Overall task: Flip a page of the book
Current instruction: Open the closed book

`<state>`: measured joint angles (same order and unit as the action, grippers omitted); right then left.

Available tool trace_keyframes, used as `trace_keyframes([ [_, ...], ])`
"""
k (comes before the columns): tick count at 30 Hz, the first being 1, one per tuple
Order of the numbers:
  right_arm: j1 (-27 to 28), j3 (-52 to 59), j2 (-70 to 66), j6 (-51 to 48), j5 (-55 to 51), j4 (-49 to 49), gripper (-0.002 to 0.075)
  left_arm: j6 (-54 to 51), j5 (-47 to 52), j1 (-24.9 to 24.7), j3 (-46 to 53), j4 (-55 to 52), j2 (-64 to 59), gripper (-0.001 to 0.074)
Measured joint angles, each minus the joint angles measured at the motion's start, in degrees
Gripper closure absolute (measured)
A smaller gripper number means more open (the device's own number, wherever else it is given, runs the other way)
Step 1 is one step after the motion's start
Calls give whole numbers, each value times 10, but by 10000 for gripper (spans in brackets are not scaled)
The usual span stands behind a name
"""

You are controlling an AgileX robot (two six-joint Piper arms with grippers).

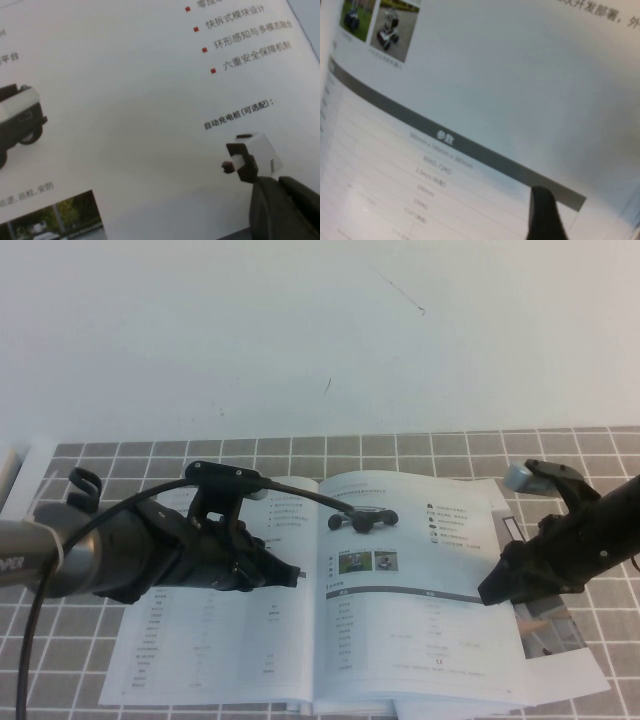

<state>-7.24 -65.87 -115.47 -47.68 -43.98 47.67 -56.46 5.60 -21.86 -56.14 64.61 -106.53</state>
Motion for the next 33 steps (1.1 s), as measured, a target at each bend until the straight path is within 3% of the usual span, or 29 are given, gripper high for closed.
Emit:
trace_keyframes([
  [22,-1,-91,-19,-47,-99,121,330,-25,20,0,-3,6,2,739],
  [33,-1,-127,-19,50,-118,-22,330,35,64,3,-3,-43,80,739],
])
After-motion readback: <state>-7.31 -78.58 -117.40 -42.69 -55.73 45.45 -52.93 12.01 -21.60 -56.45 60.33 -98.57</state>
